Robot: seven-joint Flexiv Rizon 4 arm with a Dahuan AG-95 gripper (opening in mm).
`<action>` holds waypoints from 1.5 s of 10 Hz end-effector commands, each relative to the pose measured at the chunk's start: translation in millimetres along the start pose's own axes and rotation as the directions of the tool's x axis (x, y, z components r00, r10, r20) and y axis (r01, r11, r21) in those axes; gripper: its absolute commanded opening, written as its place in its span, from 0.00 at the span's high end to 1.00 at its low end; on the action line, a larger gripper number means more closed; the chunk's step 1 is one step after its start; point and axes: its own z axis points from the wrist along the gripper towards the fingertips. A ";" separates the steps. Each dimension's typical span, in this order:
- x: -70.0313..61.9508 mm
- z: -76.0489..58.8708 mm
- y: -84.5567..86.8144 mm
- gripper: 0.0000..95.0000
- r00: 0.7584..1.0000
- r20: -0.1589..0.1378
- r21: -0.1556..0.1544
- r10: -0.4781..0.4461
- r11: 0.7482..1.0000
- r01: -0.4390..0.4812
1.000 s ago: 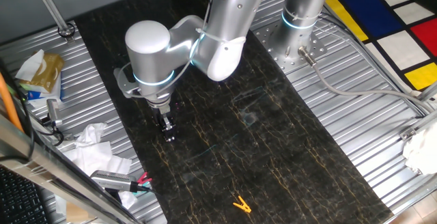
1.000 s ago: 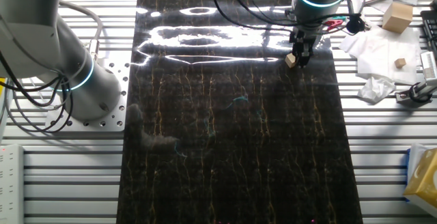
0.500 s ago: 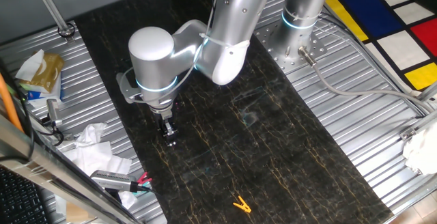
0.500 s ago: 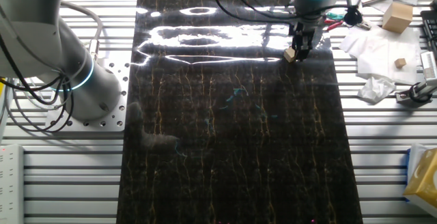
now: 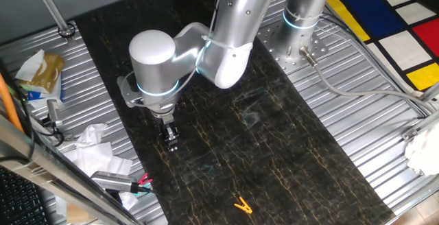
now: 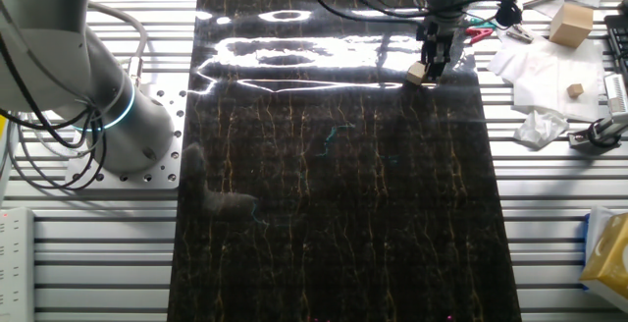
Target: Hold a small block with the gripper and sweep it from left to right on the table
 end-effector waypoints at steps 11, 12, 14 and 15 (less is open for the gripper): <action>-3.8 -11.3 -11.1 0.40 0.999 0.012 0.041 -0.029 0.999 0.029; -1.5 -12.2 -13.9 0.40 0.999 0.014 0.037 -0.031 0.999 0.030; 2.5 -15.1 -16.9 0.40 1.000 0.015 0.036 -0.023 0.999 0.023; 3.6 -15.7 -17.8 0.40 1.000 0.016 0.028 -0.019 0.999 0.019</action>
